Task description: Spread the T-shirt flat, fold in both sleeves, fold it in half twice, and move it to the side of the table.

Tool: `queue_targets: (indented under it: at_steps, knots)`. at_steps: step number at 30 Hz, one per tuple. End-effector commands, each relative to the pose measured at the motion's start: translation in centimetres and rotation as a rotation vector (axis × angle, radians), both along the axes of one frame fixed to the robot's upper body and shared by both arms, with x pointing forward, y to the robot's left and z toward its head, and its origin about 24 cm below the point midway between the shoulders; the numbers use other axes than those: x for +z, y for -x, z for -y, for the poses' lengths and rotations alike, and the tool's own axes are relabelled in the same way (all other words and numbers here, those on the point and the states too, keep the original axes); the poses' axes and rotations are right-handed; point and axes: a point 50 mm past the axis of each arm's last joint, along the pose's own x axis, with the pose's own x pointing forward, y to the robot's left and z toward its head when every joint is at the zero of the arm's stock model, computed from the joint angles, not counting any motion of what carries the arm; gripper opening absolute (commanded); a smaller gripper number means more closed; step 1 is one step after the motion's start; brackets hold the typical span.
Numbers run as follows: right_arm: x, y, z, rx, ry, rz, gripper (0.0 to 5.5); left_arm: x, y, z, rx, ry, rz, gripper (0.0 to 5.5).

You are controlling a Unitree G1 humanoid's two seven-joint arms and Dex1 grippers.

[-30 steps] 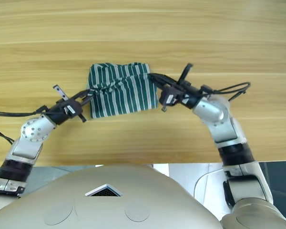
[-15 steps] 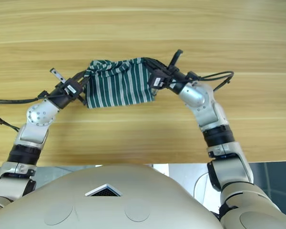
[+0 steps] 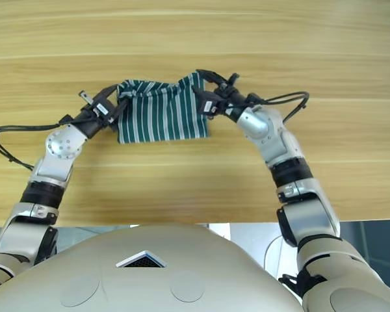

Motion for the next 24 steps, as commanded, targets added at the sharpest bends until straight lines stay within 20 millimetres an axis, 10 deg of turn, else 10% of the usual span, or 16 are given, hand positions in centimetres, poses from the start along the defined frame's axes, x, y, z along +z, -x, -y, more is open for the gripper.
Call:
queue_targets:
  at_steps: [1, 17, 24]
  knots:
    - [0.3, -0.7, -0.5, -0.013, -0.006, 0.032, 2.68, 0.1, -1.4, -1.0, 0.105, 0.018, 0.018, 2.29]
    - [-2.3, -3.9, 1.0, -0.257, 0.001, -0.027, 3.03, -1.7, -5.4, -1.9, 0.443, 0.219, -0.061, 2.65]
    - [4.6, -0.1, -5.6, 0.025, -0.427, 0.197, 3.03, 1.4, -5.0, -5.2, 0.680, 0.747, 0.201, 2.65]
